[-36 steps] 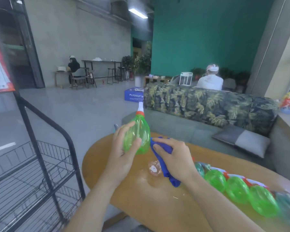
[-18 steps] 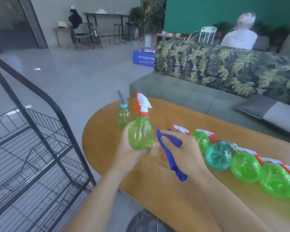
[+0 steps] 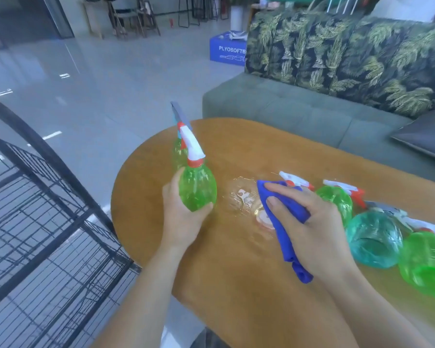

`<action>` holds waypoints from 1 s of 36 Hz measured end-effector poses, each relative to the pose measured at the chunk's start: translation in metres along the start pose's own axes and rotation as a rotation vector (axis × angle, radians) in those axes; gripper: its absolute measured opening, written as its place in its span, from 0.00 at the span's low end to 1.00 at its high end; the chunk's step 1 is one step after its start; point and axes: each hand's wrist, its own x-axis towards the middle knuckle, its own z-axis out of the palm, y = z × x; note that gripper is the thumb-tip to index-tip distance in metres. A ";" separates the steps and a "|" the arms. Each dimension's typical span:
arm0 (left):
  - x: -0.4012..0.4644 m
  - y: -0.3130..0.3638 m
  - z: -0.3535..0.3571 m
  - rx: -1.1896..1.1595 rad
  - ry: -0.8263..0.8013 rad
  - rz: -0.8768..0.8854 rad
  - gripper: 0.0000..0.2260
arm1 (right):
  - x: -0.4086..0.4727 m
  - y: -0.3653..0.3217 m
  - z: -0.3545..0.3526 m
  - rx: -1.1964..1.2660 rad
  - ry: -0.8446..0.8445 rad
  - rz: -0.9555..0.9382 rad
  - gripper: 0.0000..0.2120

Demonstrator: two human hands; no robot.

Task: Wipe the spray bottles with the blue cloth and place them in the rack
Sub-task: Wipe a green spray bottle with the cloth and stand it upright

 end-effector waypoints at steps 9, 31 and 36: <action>0.023 -0.023 -0.036 0.084 0.086 -0.039 0.47 | 0.007 0.005 0.010 0.044 -0.017 0.014 0.12; 0.015 -0.021 -0.062 0.055 0.075 -0.170 0.51 | -0.009 0.007 -0.010 -0.047 -0.013 0.075 0.10; -0.024 -0.002 -0.048 0.002 0.090 -0.142 0.46 | -0.029 0.004 -0.037 -0.041 0.022 0.103 0.10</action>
